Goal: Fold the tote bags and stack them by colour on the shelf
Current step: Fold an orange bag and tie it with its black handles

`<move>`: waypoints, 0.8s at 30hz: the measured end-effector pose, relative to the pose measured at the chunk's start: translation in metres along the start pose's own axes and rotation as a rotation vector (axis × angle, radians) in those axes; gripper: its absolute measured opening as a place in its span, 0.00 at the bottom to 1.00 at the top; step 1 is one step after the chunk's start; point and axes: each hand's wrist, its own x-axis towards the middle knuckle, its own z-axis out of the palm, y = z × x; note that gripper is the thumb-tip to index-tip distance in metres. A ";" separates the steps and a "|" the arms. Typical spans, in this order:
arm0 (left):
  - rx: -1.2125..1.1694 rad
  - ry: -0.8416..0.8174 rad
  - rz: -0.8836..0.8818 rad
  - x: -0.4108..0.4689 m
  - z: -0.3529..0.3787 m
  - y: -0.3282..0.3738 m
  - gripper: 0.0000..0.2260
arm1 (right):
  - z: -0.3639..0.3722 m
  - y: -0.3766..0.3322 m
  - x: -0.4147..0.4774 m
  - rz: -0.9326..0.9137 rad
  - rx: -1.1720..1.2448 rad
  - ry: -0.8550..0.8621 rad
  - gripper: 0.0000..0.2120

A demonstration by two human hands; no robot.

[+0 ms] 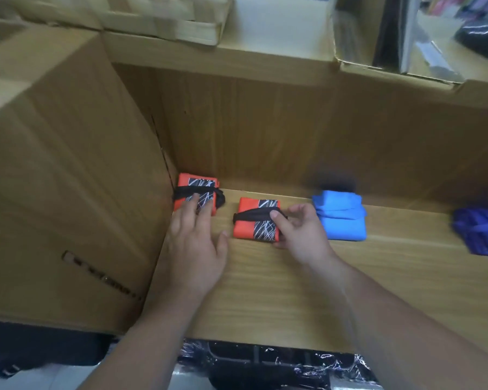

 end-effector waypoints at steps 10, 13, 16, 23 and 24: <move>0.143 -0.229 0.027 0.012 0.010 -0.028 0.30 | 0.027 0.000 0.020 -0.256 -0.345 0.041 0.27; 0.154 -0.232 0.028 0.012 0.009 -0.027 0.30 | 0.035 0.003 0.021 -0.341 -0.401 0.058 0.30; 0.147 -0.234 0.017 0.011 0.010 -0.027 0.30 | 0.040 0.001 0.024 -0.363 -0.539 0.116 0.28; 0.154 -0.231 0.003 0.011 0.012 -0.028 0.30 | 0.044 0.006 0.031 -0.369 -0.645 0.154 0.28; 0.151 -0.228 0.001 0.011 0.012 -0.028 0.31 | 0.043 0.005 0.030 -0.373 -0.653 0.153 0.28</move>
